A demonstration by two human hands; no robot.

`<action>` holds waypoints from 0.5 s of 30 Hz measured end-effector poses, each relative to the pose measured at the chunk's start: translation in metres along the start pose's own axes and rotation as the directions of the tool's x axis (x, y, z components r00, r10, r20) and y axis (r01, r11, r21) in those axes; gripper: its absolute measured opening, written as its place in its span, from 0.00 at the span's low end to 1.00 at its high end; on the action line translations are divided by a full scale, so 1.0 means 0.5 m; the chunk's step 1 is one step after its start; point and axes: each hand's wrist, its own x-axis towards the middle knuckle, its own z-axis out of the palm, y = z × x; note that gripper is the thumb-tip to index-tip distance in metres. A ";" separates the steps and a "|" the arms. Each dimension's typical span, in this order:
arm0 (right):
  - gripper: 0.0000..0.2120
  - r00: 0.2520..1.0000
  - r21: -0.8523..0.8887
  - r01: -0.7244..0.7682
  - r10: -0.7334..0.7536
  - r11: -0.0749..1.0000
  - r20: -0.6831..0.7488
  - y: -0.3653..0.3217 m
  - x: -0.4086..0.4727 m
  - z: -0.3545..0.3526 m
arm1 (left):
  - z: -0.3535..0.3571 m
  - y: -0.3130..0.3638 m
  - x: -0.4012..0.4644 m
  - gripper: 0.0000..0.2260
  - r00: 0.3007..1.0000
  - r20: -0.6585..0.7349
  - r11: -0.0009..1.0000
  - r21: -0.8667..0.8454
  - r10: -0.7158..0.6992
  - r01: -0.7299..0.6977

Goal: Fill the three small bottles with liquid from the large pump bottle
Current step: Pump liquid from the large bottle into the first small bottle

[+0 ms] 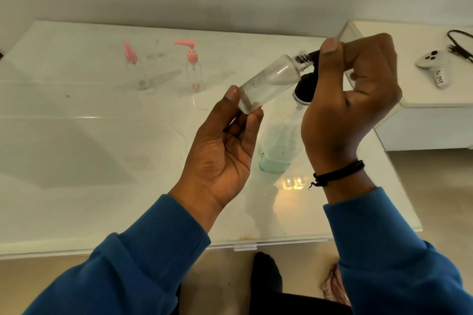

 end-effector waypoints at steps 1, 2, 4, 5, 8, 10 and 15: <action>0.15 1.000 -0.005 0.000 0.000 1.000 -0.006 -0.001 0.002 0.000 | 0.000 -0.001 0.000 0.26 1.000 0.003 1.000 0.001 -0.004 0.004; 0.15 1.000 -0.007 -0.004 0.004 1.000 -0.006 -0.002 0.001 0.001 | 0.000 -0.001 -0.001 0.26 1.000 0.005 1.000 0.002 -0.006 0.006; 0.15 1.000 -0.002 -0.015 0.015 1.000 0.001 -0.002 -0.008 0.003 | -0.001 -0.002 -0.001 0.27 1.000 0.000 1.000 0.000 -0.005 0.005; 0.15 1.000 0.004 -0.022 0.022 1.000 0.007 0.000 -0.013 0.004 | -0.003 -0.002 -0.001 0.28 1.000 -0.004 1.000 -0.002 -0.004 0.004; 0.15 1.000 0.012 -0.026 0.026 1.000 0.010 0.005 -0.011 0.002 | -0.003 -0.002 -0.001 0.27 1.000 -0.007 1.000 0.000 -0.004 0.004; 0.15 1.000 0.008 -0.011 0.011 1.000 -0.001 0.005 -0.002 -0.001 | 0.001 -0.003 -0.002 0.26 1.000 0.005 1.000 0.007 -0.008 0.008; 0.15 1.000 0.012 -0.031 0.031 0.999 0.003 0.004 -0.016 0.001 | -0.001 -0.005 -0.002 0.25 1.000 -0.009 1.000 0.003 -0.009 0.009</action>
